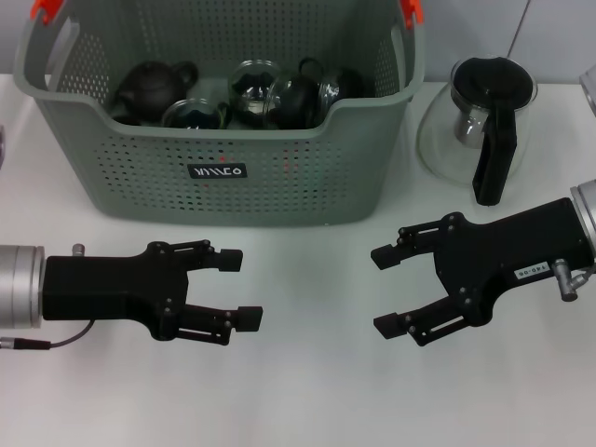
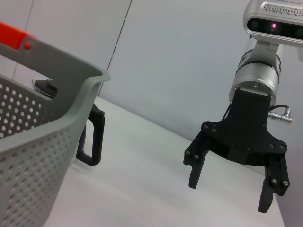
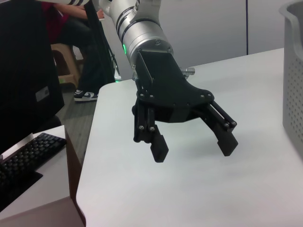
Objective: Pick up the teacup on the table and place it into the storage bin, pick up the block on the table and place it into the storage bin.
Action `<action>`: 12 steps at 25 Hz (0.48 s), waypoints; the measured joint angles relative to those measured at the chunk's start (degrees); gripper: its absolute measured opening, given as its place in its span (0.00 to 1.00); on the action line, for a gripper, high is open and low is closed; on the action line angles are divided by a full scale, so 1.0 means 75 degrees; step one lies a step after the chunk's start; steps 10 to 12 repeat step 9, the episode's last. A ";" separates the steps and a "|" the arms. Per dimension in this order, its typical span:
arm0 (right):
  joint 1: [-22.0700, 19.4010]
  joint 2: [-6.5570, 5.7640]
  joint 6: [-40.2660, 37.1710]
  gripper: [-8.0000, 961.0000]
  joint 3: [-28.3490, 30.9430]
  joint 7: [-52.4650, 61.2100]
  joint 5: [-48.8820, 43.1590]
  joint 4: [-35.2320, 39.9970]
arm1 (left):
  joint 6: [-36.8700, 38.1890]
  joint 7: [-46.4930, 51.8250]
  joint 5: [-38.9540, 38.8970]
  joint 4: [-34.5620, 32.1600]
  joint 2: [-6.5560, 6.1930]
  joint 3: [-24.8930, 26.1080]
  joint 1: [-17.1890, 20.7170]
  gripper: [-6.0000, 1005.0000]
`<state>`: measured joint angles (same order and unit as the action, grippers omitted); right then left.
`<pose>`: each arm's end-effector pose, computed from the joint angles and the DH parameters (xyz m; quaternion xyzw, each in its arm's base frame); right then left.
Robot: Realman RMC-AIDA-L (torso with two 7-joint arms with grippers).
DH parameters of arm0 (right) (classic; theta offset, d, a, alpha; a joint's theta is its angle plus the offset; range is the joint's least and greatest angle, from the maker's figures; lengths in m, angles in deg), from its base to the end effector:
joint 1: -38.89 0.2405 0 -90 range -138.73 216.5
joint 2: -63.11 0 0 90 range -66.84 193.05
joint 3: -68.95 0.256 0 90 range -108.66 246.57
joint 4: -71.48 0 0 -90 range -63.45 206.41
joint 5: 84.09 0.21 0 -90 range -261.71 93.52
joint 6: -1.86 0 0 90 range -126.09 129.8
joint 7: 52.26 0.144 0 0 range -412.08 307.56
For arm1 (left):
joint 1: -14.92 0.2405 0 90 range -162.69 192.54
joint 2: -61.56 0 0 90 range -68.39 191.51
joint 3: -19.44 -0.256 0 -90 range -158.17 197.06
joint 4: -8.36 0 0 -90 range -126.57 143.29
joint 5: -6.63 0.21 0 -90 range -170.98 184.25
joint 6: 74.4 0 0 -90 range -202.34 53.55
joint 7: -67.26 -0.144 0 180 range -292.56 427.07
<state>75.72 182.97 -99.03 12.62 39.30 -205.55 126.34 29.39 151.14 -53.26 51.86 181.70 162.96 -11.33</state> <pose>0.1828 0.3317 -0.0050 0.9902 -0.0845 -0.1061 0.0337 -0.2664 0.2863 0.0102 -0.9389 -0.2350 -0.2487 0.0382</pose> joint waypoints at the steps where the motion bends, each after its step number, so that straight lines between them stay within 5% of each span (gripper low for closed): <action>1: -0.0001 0.0001 0.0011 0.92 0.0000 -0.0003 0.0000 -0.0019 | -0.0001 -0.0002 0.0013 0.0000 0.0000 0.0000 -0.0001 0.95; 12: -0.0020 0.0002 0.0064 0.92 0.0000 -0.0009 0.0000 -0.0108 | 0.0000 -0.0010 0.0113 0.0000 0.0000 0.0000 -0.0002 0.95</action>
